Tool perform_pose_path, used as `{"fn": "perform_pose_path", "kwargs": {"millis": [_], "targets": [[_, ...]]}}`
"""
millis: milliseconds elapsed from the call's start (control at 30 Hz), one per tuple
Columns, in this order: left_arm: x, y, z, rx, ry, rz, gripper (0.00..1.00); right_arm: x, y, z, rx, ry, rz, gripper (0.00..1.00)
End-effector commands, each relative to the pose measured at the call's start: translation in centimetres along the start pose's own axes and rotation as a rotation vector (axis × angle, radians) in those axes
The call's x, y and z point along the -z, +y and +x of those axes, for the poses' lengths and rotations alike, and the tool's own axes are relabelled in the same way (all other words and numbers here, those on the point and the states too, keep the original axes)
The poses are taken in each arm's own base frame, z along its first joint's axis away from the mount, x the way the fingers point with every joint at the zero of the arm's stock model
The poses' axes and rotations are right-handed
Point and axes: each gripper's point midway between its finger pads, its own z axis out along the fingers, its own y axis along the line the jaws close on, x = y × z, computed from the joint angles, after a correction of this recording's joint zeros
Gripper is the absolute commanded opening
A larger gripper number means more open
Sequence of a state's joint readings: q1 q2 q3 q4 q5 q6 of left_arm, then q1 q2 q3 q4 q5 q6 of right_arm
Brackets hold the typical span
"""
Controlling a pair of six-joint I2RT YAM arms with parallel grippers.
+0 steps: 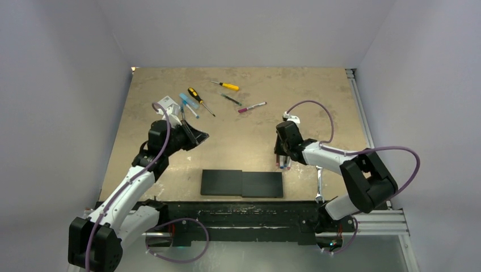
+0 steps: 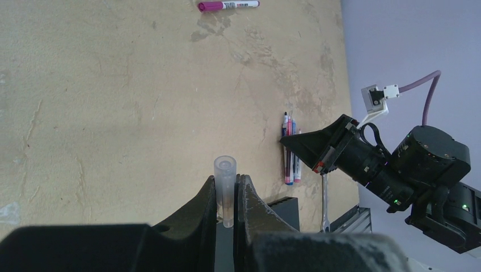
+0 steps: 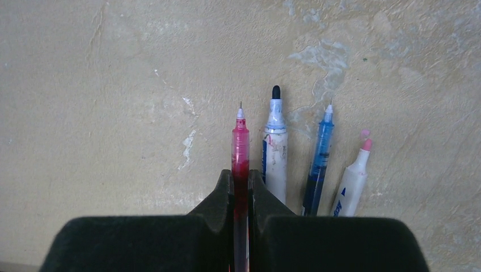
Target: Open the pen caps
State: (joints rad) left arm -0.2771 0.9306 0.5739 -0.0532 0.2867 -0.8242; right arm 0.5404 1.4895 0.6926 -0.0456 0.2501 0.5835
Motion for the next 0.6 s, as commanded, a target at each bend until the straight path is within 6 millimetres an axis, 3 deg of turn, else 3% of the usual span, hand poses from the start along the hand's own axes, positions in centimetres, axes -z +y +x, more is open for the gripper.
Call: {"fn": "perform_pose_path", "kwargs": {"millis": [0,67,233,567], "targets": [[0.3,0.0,-0.1,-0.033,-0.013,0.001,0.00,0.0,1.2,-2.3,-0.039,-0.072,-0.016,0.00],[0.2,0.0,-0.1,-0.035,-0.013,0.000,0.00,0.2,1.5,-2.4,-0.037,-0.075,-0.025,0.02],[0.1,0.2,-0.1,-0.036,-0.010,-0.008,0.00,0.8,1.9,-2.9,-0.042,-0.089,-0.053,0.21],[0.2,1.3,0.1,-0.028,-0.009,-0.064,0.00,2.6,3.4,-4.6,-0.051,-0.123,-0.112,0.28]]}}
